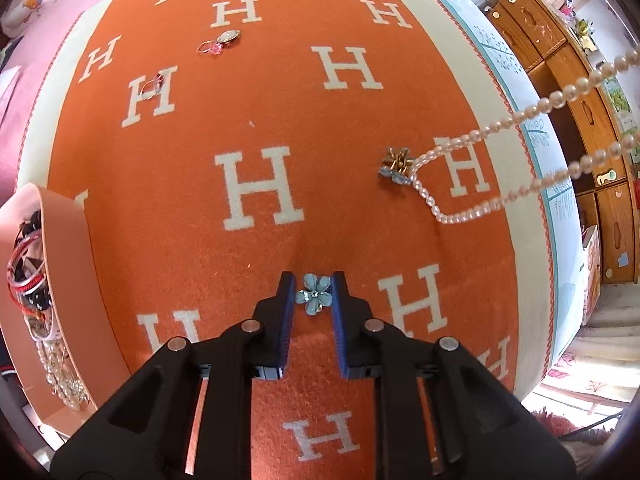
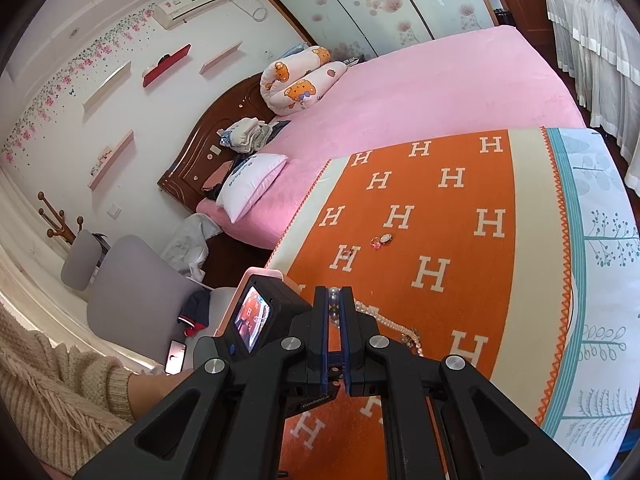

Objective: Organize jewelry
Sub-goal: 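Raise the necklace in the right tool while the left tool grasps the blue flower brooch, then carry the brooch in the left tool and necklace in the right tool over the tray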

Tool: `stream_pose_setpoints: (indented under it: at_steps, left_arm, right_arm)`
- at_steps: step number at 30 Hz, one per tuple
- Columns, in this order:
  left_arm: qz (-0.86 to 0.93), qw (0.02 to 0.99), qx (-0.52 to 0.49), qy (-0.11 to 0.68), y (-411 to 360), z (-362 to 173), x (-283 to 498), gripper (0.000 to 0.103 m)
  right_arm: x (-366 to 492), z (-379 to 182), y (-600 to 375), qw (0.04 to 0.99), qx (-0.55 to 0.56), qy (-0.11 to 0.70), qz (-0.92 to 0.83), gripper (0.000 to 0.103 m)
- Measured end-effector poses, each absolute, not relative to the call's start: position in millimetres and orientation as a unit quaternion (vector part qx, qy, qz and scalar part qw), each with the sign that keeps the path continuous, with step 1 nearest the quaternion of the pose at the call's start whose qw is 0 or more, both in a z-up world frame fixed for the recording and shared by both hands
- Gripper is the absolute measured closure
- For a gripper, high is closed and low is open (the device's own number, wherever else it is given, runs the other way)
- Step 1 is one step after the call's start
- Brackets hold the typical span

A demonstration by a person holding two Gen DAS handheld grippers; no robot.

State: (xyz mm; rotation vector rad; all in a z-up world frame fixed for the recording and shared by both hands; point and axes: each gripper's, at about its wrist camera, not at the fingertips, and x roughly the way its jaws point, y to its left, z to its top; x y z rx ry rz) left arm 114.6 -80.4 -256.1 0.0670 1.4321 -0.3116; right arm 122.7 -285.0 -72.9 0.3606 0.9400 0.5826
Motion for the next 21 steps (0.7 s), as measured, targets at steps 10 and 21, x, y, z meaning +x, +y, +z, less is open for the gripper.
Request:
stream_pose_setpoints:
  at_steps: [10,21]
  left_arm:
    - [-0.13,0.769,0.015,0.626,-35.6,-201.9,99.8,0.088]
    - [-0.037,0.8,-0.03,0.598,75.1,-145.0,87.4,0.088]
  right_arm:
    - [118.6,-45.4,-252.7,0.838,0.149,0.431,0.3,0.098]
    - [122.5,-0.7,-150.9,0.827,0.1,0.41,0.372,0.098]
